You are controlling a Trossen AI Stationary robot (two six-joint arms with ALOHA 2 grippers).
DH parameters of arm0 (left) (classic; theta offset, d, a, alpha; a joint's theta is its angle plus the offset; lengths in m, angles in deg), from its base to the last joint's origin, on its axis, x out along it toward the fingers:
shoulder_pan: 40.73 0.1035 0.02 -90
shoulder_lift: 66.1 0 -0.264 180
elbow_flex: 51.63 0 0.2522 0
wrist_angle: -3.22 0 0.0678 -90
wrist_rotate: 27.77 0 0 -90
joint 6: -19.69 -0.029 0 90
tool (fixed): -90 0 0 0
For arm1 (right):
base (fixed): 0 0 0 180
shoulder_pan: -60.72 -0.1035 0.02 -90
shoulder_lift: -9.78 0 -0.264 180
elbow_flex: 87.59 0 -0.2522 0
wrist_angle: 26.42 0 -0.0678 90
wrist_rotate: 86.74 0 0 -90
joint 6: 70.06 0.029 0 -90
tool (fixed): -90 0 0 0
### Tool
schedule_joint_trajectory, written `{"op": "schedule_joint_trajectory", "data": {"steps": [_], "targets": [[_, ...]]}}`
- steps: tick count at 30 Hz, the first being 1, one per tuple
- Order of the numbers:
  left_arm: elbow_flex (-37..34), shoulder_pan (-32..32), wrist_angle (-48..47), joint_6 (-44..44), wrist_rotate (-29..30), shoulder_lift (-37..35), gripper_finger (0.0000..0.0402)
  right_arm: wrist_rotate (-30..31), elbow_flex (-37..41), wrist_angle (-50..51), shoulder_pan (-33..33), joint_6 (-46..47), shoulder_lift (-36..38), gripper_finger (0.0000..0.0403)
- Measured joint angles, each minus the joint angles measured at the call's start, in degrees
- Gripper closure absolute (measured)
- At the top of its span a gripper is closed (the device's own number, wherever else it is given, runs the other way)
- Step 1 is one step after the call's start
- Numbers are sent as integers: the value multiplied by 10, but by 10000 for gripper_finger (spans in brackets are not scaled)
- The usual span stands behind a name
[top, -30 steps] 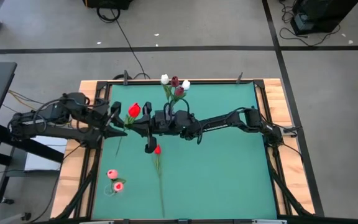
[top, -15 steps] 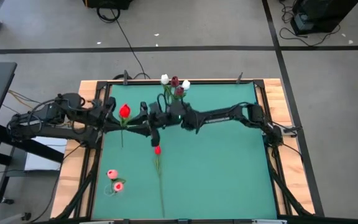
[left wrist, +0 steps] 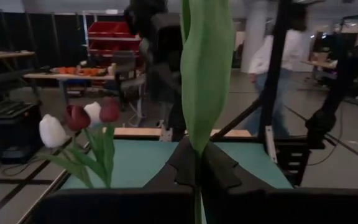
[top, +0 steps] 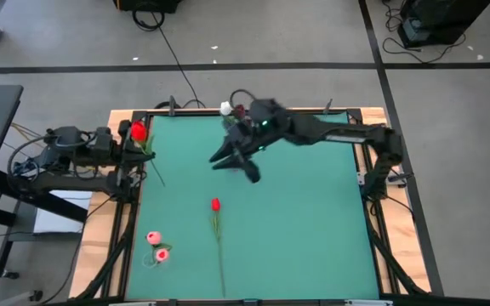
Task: Sort flowers into vase by color
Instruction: Put the top red tulip into the transparent vase
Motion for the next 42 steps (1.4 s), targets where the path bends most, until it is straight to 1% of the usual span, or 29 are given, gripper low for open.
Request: {"op": "schedule_joint_trajectory", "data": {"steps": [6,9,12,14,19,21,23,25,27,29,31,35,38,42], "targets": [[0,0,-4,-10,24,3,395,27,0,152,32,-42,94,292],[0,0,-3,-12,43,3,395,34,36,176,50,-50,140,292],[0,0,-3,-14,51,3,395,34,105,162,67,-41,197,292],[0,0,-3,-14,57,3,395,34,160,132,79,-23,240,292],[0,0,-3,-15,84,3,395,39,297,16,87,51,354,292],[0,0,-3,-15,90,3,395,58,334,-26,80,83,398,292],[0,0,-3,-14,100,3,395,85,361,-59,59,96,439,292],[0,0,-3,-14,110,3,395,114,381,-52,35,81,476,292],[0,0,-3,-14,120,3,395,149,398,-16,11,67,509,292],[0,0,-3,-15,128,3,395,184,416,19,-7,65,540,292],[0,0,-3,-14,132,3,395,209,437,29,-22,71,570,292],[0,0,0,-13,136,8,395,231,475,29,-43,90,623,292],[-1,0,2,-13,143,21,394,247,496,29,-51,83,655,292],[-1,0,19,-13,145,45,393,256,515,29,-51,78,682,292]]}}
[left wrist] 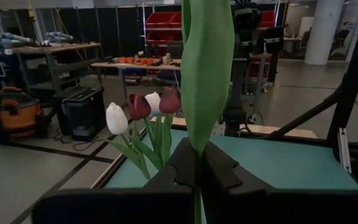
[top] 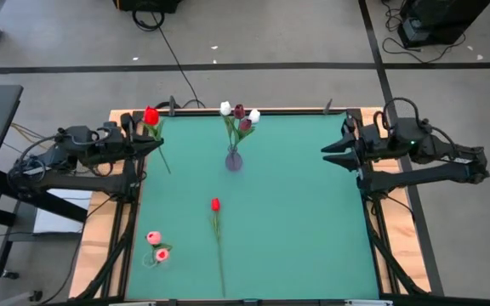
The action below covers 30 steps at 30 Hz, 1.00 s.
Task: Sort flowers into vase by color
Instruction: Put the top red tulip into the transparent vase
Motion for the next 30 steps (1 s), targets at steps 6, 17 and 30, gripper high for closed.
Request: {"op": "schedule_joint_trajectory", "data": {"steps": [6,17,30], "targets": [[0,0,21,2,13,25,392,-11,5,1,0,-11,10,292],[0,0,41,22,10,29,391,-16,5,0,0,-10,9,291],[0,0,41,24,-272,-4,391,-16,5,0,0,-10,9,291]]}}
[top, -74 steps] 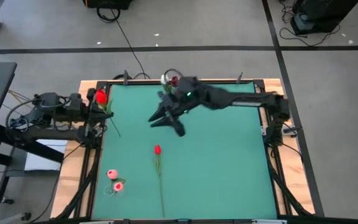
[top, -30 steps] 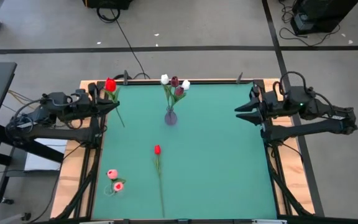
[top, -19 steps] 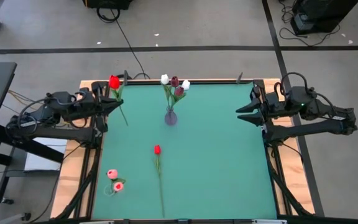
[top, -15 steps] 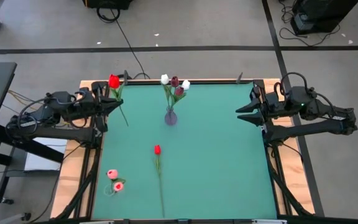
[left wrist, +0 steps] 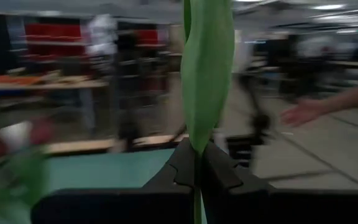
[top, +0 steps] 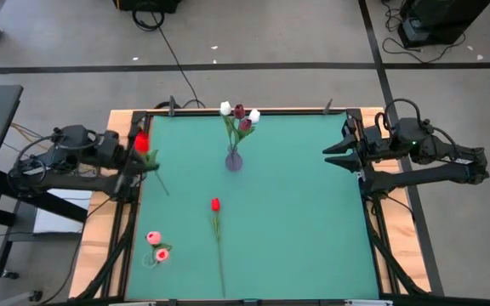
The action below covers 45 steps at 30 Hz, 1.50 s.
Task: Sort flowers into vase by color
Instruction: Put the top red tulip into the transparent vase
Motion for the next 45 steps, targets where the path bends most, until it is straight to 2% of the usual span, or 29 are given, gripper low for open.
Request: {"op": "schedule_joint_trajectory", "data": {"steps": [5,9,12,15,21,24,30,32,45], "targets": [[0,0,-1,14,-167,-29,391,0,0,0,0,0,0,291],[0,0,0,56,-292,-79,391,0,0,0,0,0,0,291],[1,0,2,91,-349,-123,391,0,0,0,0,0,0,291],[1,0,-6,106,-358,-146,391,0,0,0,0,0,0,291],[-21,1,5,86,-357,-137,391,0,0,0,0,0,0,291],[-62,1,59,104,-355,-136,391,0,0,0,0,0,0,291],[-136,-15,198,195,-355,-136,391,0,0,0,0,0,0,291],[-148,-24,215,204,-354,-136,391,0,0,0,0,0,0,291],[-194,-112,230,175,-270,-122,395,0,0,0,0,0,0,291]]}}
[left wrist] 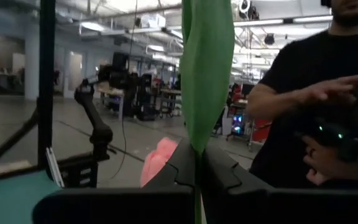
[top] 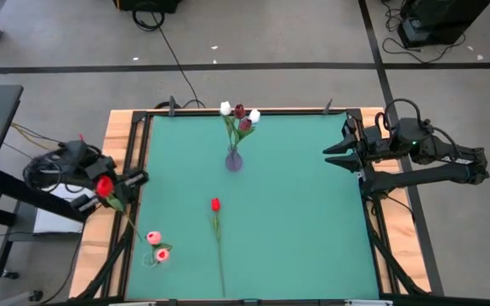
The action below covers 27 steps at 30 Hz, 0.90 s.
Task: Sort flowers into vase by color
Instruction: Put the top red tulip into the transparent vase
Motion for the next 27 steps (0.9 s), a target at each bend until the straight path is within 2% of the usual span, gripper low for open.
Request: {"op": "schedule_joint_trajectory", "data": {"steps": [12,15,19,22,27], "targets": [[-5,-161,82,-42,90,94,395,0,0,0,0,0,0,291],[-5,-217,84,-76,114,111,395,0,0,0,0,0,0,291],[-5,-283,83,-144,180,138,395,0,0,0,0,0,0,291],[-5,-317,82,-170,222,159,392,0,0,0,0,0,0,291],[-5,-351,81,-186,246,179,388,0,0,0,0,0,0,291]]}}
